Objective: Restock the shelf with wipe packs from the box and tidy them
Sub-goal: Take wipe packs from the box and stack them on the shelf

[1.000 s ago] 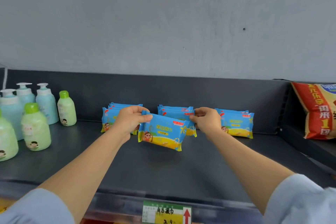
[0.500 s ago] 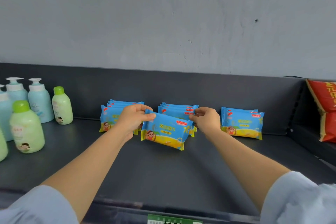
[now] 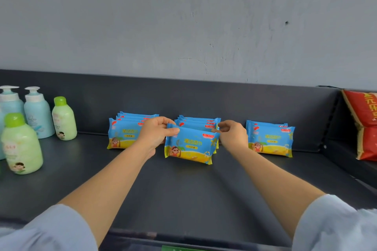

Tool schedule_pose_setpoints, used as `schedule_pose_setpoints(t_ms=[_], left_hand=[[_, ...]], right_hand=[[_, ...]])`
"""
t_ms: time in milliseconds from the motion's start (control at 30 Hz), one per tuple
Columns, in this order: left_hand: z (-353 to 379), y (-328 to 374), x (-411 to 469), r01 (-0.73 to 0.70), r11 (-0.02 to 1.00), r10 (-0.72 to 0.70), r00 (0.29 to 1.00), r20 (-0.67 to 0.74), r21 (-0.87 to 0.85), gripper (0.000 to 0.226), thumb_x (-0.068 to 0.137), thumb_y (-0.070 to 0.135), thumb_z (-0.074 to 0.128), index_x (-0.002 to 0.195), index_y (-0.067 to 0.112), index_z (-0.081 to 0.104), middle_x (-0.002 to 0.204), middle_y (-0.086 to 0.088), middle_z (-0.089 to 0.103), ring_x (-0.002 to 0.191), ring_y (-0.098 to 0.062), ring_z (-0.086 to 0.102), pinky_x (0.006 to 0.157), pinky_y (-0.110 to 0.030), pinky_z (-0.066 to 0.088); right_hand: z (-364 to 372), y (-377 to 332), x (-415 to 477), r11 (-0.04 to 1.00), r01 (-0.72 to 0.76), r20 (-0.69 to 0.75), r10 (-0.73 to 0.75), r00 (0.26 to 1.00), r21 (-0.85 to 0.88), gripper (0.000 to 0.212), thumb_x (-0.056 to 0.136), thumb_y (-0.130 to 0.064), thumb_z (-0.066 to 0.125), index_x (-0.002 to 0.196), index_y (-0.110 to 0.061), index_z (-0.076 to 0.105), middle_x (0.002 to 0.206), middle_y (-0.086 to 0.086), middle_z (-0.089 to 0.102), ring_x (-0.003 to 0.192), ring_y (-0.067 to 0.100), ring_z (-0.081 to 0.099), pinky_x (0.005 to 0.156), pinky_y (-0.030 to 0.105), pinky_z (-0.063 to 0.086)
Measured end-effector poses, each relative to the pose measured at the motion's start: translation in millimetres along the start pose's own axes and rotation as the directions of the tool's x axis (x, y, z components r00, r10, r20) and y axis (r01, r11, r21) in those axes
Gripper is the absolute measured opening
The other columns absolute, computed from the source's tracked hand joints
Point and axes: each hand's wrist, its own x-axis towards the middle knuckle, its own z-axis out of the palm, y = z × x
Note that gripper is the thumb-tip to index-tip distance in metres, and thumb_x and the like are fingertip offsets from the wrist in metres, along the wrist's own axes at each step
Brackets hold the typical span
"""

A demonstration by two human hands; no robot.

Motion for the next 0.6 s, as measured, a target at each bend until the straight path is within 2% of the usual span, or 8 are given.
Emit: schedule_pose_setpoints(t_ms=[167,233,333,400,467,533,600], left_hand=[[9,-6,9,-0.007,0.999,0.008,1.000,-0.013,0.037,0.015,0.080,-0.001,0.072,0.086,0.012,0.065,0.084,-0.005,0.071,0.089,-0.021,0.070,0.090,-0.050,0.053],[15,-8,11,-0.017,0.999,0.018,0.999,-0.030,0.050,0.016,0.080,-0.001,0.072,0.085,0.013,0.065,0.082,-0.006,0.070,0.091,-0.022,0.070,0.090,-0.050,0.053],[26,-10,15,-0.048,0.995,0.054,0.997,-0.059,0.093,0.018,0.080,0.000,0.073,0.082,0.015,0.064,0.078,-0.002,0.067,0.085,-0.017,0.067,0.089,-0.044,0.054],[32,-11,17,-0.080,0.987,0.093,0.992,-0.089,0.142,0.017,0.080,0.002,0.073,0.083,0.016,0.063,0.072,0.003,0.062,0.075,-0.010,0.062,0.083,-0.039,0.054],[34,-13,20,-0.126,0.970,0.152,0.981,-0.117,0.208,0.014,0.081,0.006,0.073,0.089,0.014,0.065,0.070,0.005,0.060,0.070,-0.008,0.057,0.072,-0.034,0.051],[35,-15,22,-0.185,0.937,0.229,0.966,-0.119,0.297,0.013,0.082,0.010,0.072,0.093,0.014,0.065,0.068,0.007,0.061,0.065,-0.003,0.053,0.060,-0.022,0.042],[35,-18,23,-0.229,0.902,0.287,0.952,-0.111,0.367,0.013,0.083,0.014,0.071,0.094,0.016,0.065,0.067,0.008,0.063,0.063,-0.002,0.050,0.056,-0.021,0.037]], right_hand=[[-7,4,1,1.000,-0.014,0.018,0.014,1.000,0.008,0.031,0.088,0.002,0.054,0.109,-0.016,0.068,0.108,0.001,0.069,0.098,0.023,0.067,0.083,0.043,0.058],[-10,6,0,1.000,-0.015,0.019,0.015,1.000,0.005,0.033,0.090,0.001,0.047,0.109,-0.015,0.069,0.108,0.002,0.069,0.098,0.023,0.066,0.085,0.042,0.057],[-14,11,-1,1.000,-0.026,0.037,0.025,0.999,0.008,0.026,0.092,-0.007,0.048,0.102,-0.017,0.069,0.099,0.003,0.072,0.091,0.023,0.069,0.083,0.043,0.058],[-17,14,-1,0.998,-0.045,0.046,0.043,0.998,0.042,0.019,0.093,-0.010,0.051,0.098,-0.018,0.067,0.092,0.004,0.072,0.084,0.022,0.070,0.080,0.043,0.059],[-20,14,-5,0.994,-0.062,0.056,0.057,0.997,0.087,0.018,0.094,-0.009,0.051,0.102,-0.017,0.066,0.090,0.004,0.070,0.078,0.018,0.069,0.076,0.037,0.060],[-24,13,-9,0.990,-0.065,0.075,0.055,0.996,0.125,0.021,0.093,-0.009,0.050,0.105,-0.015,0.066,0.088,0.003,0.070,0.074,0.014,0.068,0.070,0.031,0.059],[-28,11,-12,0.988,-0.057,0.100,0.043,0.994,0.142,0.018,0.091,-0.012,0.052,0.103,-0.016,0.066,0.087,0.001,0.069,0.075,0.014,0.068,0.069,0.031,0.060]])
